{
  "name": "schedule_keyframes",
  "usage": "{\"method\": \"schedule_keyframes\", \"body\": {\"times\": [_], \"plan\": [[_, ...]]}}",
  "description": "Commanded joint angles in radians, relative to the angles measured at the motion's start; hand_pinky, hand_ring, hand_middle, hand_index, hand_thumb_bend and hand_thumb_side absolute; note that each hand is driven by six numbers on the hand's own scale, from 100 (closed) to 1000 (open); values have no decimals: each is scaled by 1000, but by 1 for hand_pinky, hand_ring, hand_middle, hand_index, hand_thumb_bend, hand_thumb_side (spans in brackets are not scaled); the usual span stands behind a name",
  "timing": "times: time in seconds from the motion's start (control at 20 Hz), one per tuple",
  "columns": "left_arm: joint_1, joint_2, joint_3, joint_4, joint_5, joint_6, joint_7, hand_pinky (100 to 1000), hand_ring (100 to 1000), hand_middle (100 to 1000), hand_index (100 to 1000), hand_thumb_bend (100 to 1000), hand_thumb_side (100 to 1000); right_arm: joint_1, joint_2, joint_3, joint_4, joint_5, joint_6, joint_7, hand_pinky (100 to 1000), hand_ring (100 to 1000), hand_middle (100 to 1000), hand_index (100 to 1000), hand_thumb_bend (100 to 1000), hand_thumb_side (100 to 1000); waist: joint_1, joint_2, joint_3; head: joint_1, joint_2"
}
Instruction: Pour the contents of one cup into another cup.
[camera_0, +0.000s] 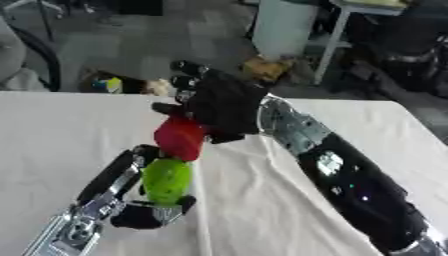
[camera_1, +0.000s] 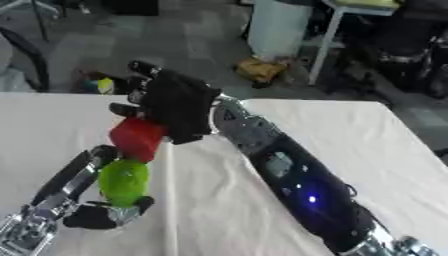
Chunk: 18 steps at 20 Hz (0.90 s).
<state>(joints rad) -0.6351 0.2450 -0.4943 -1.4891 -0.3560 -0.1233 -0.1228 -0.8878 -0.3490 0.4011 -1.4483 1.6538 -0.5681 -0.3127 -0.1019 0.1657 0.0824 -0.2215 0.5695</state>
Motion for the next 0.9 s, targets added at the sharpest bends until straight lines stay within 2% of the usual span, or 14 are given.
{"method": "schedule_keyframes", "body": {"times": [0.05,0.9], "plan": [[-23,-4,13,-14,1,-3,-1,455,177,328,723,100,227,-22,-28,-12,-10,1,2,-3,740,528,1000,785,100,301,4,-21,-2,2,-7],[-17,-3,19,-4,-13,-6,11,456,178,328,724,100,235,-10,-34,-22,-9,-39,13,11,737,537,1000,767,100,309,8,-20,-8,6,-8]]}}
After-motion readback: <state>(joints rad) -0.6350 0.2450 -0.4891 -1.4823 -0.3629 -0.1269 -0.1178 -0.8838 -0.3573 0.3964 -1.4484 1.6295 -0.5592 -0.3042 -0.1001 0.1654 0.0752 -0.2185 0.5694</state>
